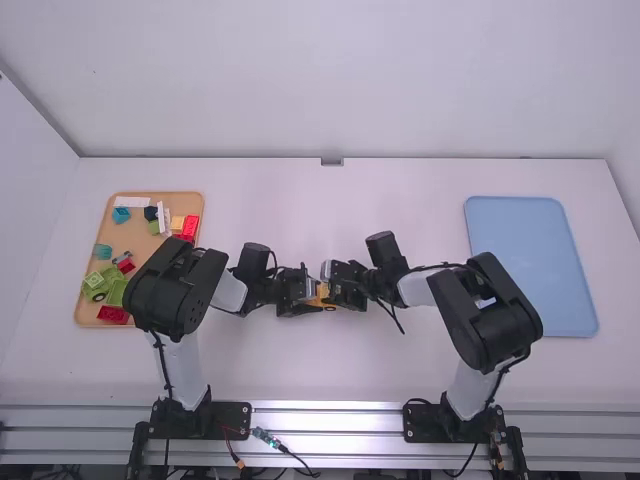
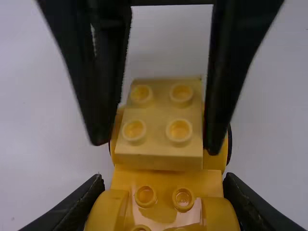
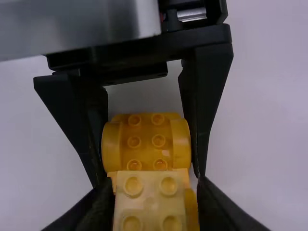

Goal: Assemble lego blocks to make yellow taxi

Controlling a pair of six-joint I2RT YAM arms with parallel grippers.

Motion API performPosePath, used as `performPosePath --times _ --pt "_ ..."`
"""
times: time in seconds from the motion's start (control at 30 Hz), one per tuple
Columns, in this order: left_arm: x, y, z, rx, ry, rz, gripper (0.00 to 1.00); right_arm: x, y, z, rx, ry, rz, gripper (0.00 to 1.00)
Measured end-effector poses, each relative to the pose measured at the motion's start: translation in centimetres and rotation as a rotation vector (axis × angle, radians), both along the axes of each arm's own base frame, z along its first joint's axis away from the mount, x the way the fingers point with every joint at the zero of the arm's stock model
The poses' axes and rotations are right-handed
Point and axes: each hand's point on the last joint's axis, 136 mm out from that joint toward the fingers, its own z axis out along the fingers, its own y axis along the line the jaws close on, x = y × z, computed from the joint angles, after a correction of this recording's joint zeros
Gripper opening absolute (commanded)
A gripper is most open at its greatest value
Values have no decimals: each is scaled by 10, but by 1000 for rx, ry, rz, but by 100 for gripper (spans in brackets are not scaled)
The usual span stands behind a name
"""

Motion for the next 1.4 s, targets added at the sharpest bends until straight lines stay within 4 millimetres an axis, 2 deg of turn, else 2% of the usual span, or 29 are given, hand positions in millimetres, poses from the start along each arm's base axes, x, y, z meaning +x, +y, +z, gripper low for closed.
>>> performPosePath --times 0.23,0.37,0.53,0.57,0.6,0.63,0.67,0.7,0.77,0.9,1.27,1.4 --pt "0 0 0 0 0 0 48 0 1 2 10 4 3 74" --pt "0 0 0 0 0 0 48 3 2 9 53 5 5 78" --pt "0 0 0 0 0 0 48 5 -6 18 118 39 7 78" --pt "0 0 0 0 0 0 48 5 -8 20 129 46 7 75" --pt "0 0 0 0 0 0 48 6 -12 23 150 57 5 61" --pt "0 0 0 0 0 0 48 7 -14 25 159 56 4 53" --pt "0 0 0 0 0 0 47 9 -17 29 175 56 3 28" --pt "0 0 0 0 0 0 47 9 -17 29 180 62 1 25" --pt "0 0 0 0 0 0 47 9 -18 31 191 63 5 0" --pt "0 0 0 0 0 0 45 5 -13 32 197 64 25 0" --pt "0 0 0 0 3 2 44 -3 4 10 68 46 12 0" --pt "0 0 0 0 7 2 44 -3 5 9 66 41 12 0"
